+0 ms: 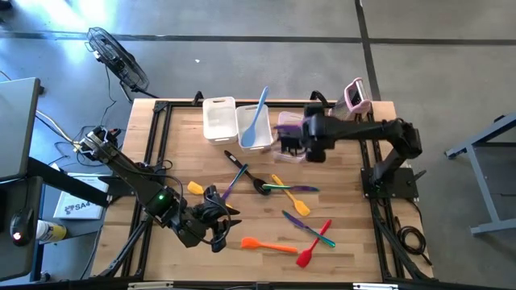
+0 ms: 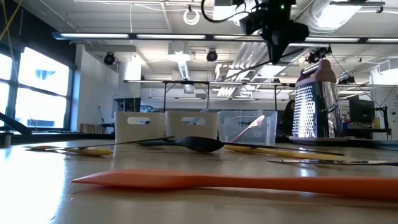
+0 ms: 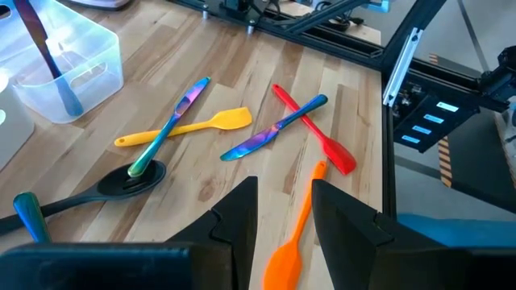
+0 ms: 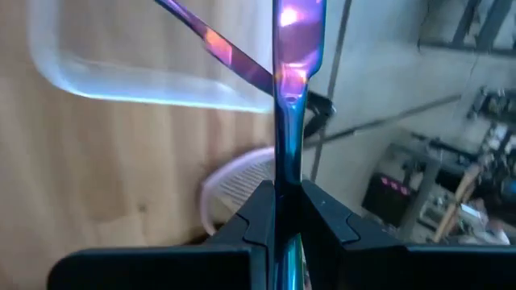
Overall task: Pick & Place Kitchen Items
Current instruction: Put the purple table knife into the transparent bin
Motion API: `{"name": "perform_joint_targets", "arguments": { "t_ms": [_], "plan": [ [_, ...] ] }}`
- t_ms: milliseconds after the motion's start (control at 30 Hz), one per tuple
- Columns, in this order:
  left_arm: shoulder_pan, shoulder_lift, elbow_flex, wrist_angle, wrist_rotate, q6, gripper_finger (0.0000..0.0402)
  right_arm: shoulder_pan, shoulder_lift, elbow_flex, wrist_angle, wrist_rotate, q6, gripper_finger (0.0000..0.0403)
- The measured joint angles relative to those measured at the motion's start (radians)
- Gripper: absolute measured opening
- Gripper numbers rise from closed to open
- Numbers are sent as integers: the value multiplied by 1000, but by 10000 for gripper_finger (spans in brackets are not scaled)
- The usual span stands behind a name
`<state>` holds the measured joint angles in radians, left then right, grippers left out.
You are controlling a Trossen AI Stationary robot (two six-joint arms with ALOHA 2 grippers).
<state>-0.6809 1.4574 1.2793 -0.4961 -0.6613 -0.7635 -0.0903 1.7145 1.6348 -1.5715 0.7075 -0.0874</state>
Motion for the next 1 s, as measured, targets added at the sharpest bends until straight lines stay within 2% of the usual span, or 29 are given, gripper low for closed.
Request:
{"name": "perform_joint_targets", "arguments": {
  "t_ms": [167,467,767,1000],
  "plan": [
    [0,0,0,0,0,0,116,-63,3,0,0,11,-110,29],
    [0,0,0,0,0,0,116,-69,10,-10,3,18,-307,29],
    [0,0,0,0,0,0,116,-94,11,-151,8,25,-445,29],
    [0,0,0,0,0,0,116,-120,11,-225,126,21,-472,29]
  ]
}}
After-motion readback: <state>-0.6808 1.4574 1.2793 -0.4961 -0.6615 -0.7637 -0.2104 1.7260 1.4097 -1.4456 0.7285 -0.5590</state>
